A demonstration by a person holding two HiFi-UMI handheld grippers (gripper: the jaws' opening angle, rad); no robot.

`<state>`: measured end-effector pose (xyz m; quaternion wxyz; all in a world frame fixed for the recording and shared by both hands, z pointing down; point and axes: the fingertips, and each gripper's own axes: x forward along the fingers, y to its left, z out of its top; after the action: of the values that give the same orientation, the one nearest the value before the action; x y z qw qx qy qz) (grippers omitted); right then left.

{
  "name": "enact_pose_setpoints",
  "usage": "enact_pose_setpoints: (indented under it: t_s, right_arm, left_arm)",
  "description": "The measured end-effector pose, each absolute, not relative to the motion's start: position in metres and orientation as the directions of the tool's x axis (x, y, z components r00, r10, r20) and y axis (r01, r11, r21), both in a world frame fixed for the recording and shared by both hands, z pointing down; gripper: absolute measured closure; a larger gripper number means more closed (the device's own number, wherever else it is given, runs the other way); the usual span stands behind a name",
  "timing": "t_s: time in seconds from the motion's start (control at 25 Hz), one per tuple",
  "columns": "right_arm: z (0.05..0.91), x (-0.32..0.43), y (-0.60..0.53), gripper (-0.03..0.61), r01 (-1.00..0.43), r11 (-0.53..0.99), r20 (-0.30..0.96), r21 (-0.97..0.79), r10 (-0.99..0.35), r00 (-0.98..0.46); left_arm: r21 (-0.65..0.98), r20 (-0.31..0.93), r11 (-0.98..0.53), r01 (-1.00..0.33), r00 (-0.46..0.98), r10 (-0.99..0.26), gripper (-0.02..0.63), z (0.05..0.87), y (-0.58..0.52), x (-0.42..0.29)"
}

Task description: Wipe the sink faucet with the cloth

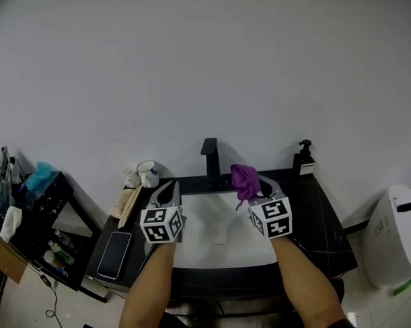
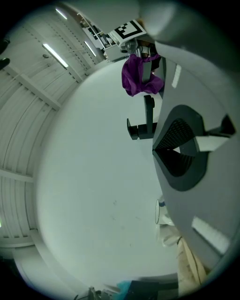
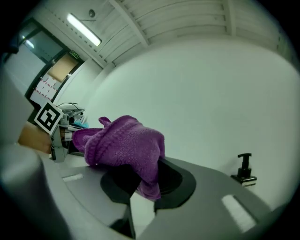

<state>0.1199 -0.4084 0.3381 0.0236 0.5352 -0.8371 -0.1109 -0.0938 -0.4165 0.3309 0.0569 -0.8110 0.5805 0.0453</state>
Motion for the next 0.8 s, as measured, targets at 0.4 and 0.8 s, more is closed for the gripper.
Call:
enact_pose_setpoints:
  t_s: [0.4,0.8]
  right_arm:
    - [0.351,0.128,-0.424,0.511,-0.906,0.404,-0.056,0.124,-0.909,-0.413]
    - [0.352,0.128,-0.428,0.511,-0.907,0.396,-0.063,0.145,-0.911,-0.407]
  left_arm:
    - [-0.075,-0.123,-0.308,-0.948,0.316,-0.941,0.595,0.333,-0.415,-0.092]
    - [-0.075,-0.124,-0.312,-0.947,0.32,-0.939,0.595,0.332,-0.413,-0.092]
